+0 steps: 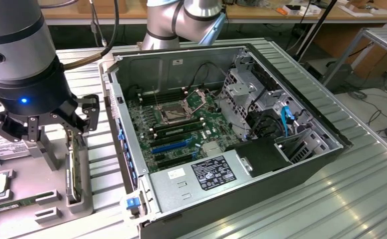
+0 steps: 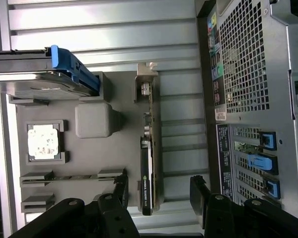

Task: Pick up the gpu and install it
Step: 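Pick up the gpu and move the gpu toward the slot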

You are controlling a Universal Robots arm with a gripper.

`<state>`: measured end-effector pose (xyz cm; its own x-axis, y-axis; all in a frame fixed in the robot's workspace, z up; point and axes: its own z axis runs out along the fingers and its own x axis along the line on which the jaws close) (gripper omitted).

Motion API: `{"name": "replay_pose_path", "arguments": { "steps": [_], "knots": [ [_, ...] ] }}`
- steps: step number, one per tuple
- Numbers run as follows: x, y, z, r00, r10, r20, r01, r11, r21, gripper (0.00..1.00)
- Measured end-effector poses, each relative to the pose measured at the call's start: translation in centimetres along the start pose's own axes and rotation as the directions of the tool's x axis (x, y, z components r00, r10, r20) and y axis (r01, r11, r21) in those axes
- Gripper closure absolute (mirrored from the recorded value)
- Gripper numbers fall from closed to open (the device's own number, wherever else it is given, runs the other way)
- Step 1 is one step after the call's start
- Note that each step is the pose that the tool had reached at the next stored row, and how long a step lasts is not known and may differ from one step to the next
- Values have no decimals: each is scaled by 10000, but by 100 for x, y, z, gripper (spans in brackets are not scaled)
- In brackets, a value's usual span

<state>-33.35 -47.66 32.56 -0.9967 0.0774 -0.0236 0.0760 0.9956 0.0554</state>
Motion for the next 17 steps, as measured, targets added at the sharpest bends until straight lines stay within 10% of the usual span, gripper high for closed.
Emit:
{"name": "replay_pose_path", "arguments": {
  "steps": [17],
  "knots": [
    [4, -8, 151, 10000, 0, 0, 0, 10000, 1, 38]
  ]
}}
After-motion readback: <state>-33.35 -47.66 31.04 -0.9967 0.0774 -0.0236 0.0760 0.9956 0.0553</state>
